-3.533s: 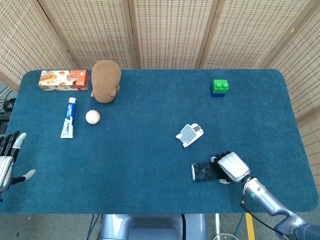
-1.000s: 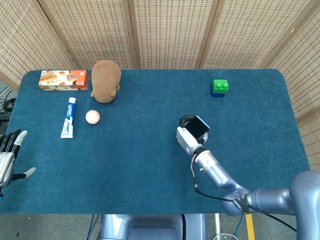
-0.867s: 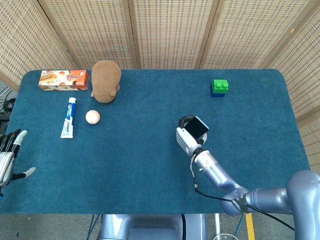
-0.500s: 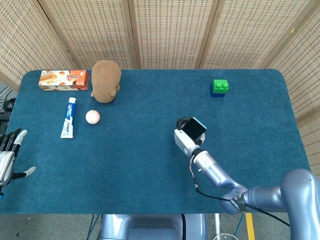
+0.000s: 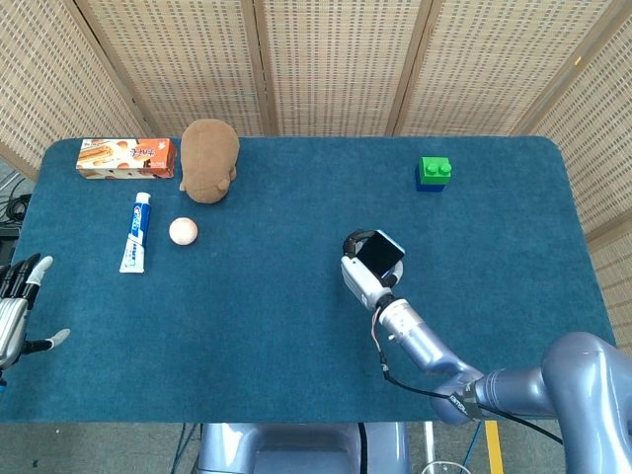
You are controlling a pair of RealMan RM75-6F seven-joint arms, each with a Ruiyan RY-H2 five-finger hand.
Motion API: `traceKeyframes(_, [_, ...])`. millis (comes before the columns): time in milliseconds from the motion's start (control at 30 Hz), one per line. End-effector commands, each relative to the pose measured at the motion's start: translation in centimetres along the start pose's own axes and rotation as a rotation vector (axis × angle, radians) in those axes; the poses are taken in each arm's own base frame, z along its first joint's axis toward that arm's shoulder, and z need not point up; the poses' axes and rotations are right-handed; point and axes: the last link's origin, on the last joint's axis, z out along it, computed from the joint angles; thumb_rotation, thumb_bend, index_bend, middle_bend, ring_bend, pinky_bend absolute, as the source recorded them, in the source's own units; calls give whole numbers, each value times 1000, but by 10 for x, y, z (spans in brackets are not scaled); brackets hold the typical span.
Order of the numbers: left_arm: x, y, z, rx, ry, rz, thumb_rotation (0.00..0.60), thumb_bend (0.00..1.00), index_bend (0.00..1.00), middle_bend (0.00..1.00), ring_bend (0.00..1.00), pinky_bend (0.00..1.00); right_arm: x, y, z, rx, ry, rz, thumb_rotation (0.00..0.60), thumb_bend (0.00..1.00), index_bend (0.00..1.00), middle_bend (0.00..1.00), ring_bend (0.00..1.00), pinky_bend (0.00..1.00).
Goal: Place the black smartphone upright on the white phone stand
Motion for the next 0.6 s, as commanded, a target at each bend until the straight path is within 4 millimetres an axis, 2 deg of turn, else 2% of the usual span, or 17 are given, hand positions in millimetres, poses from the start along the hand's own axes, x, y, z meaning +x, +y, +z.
traceKeyframes(33, [0, 0, 0, 1, 0, 0, 600, 0, 0, 0, 0, 0, -1, 1, 0, 1, 5, -9, 600, 363, 509, 293, 259, 444])
traceKeyframes(333, [0, 0, 0, 1, 2, 0, 600, 0, 0, 0, 0, 0, -5, 0, -3, 19, 51, -42, 600, 363, 500, 168, 108, 349])
traceKeyframes(467, [0, 0, 0, 0, 2, 0, 600, 0, 0, 0, 0, 0, -5, -1, -3, 21, 53, -36, 600, 363, 403, 99, 18, 275])
traceKeyframes(600, [1, 0, -1, 0, 3, -2, 600, 0, 0, 0, 0, 0, -6, -1, -3, 18, 50, -31, 600, 363, 359, 60, 0, 239])
